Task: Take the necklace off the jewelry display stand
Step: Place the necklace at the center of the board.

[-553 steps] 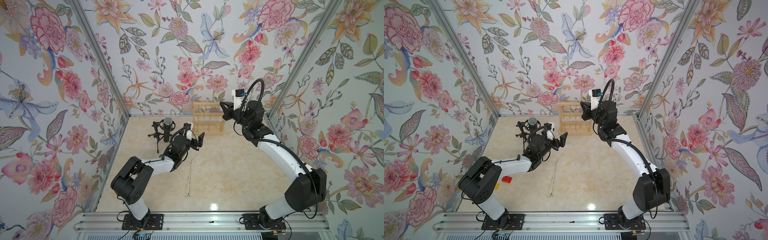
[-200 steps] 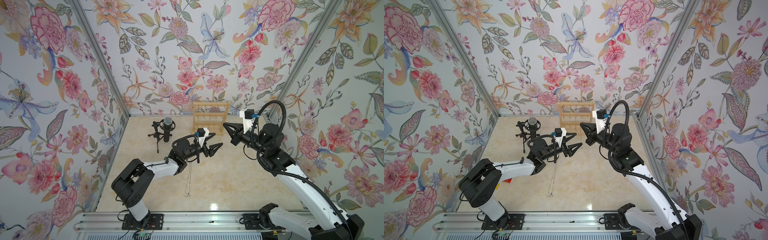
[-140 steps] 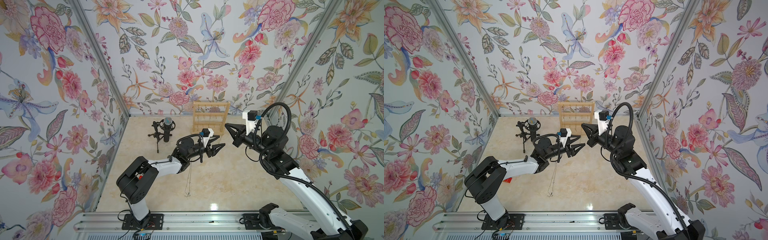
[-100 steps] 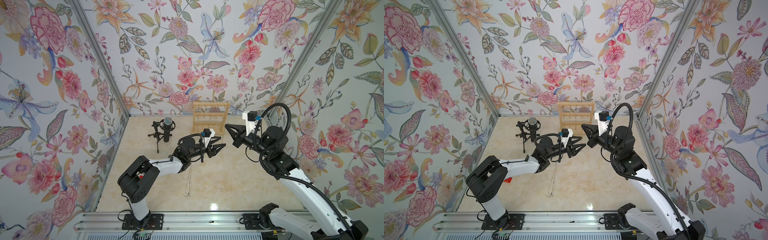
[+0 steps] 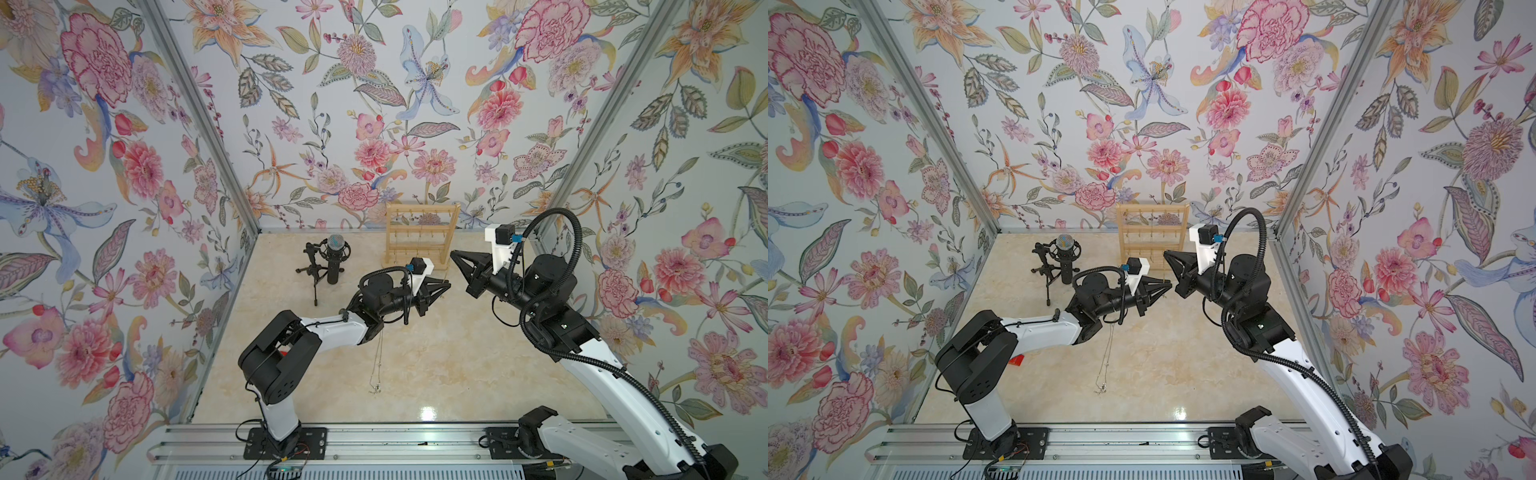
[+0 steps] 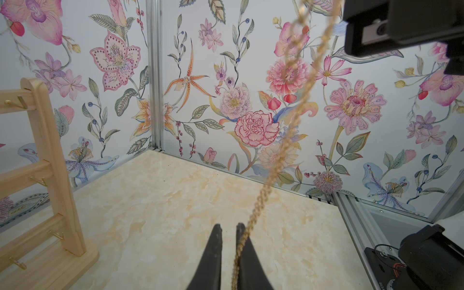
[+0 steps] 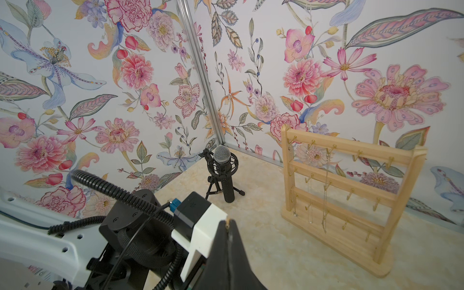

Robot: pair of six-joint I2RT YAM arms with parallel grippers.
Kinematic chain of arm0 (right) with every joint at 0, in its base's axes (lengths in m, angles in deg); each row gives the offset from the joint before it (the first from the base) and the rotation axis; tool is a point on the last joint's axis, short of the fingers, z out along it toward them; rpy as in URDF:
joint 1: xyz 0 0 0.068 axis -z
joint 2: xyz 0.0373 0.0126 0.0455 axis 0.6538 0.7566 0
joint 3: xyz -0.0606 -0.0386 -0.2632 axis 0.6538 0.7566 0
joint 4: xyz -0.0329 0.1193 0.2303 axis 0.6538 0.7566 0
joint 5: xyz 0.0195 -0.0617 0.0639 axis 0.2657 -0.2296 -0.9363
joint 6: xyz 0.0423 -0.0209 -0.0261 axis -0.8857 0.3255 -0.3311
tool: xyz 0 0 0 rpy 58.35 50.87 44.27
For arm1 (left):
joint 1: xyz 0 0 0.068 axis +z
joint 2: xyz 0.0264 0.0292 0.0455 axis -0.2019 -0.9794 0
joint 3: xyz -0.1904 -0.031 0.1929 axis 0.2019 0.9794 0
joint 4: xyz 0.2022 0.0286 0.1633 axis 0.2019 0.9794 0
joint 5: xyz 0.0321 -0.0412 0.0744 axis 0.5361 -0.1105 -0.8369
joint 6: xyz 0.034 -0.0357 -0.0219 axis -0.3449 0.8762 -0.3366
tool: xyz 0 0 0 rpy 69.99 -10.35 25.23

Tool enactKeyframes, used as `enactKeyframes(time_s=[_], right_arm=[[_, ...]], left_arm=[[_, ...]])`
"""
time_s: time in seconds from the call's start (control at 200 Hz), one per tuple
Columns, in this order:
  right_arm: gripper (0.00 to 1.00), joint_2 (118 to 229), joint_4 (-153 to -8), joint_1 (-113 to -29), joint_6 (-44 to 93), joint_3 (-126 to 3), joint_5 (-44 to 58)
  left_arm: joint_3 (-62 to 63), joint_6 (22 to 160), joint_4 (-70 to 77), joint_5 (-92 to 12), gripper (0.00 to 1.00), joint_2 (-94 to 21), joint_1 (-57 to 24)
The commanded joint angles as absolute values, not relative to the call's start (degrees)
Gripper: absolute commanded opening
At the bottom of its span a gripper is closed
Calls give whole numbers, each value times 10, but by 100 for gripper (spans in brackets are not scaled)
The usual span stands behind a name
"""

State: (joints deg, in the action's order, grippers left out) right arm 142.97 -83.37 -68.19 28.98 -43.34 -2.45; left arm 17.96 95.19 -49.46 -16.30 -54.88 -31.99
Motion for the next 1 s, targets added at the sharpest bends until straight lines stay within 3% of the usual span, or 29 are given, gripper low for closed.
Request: enactKeyframes(time_s=[0.0,0.24,0.996], right_arm=[[0,1421,-836,-680,290,-430,-25],[0,1416,-836,-679,287,-426,-24],[0,1362,-836,-683,246,-338,-18]], left_arm=[[164,943,-499,-155,8,-555,-327],[165,942,-493,-157,0,-554,-327],[304,1009,-443,-257,0,-455,-368]])
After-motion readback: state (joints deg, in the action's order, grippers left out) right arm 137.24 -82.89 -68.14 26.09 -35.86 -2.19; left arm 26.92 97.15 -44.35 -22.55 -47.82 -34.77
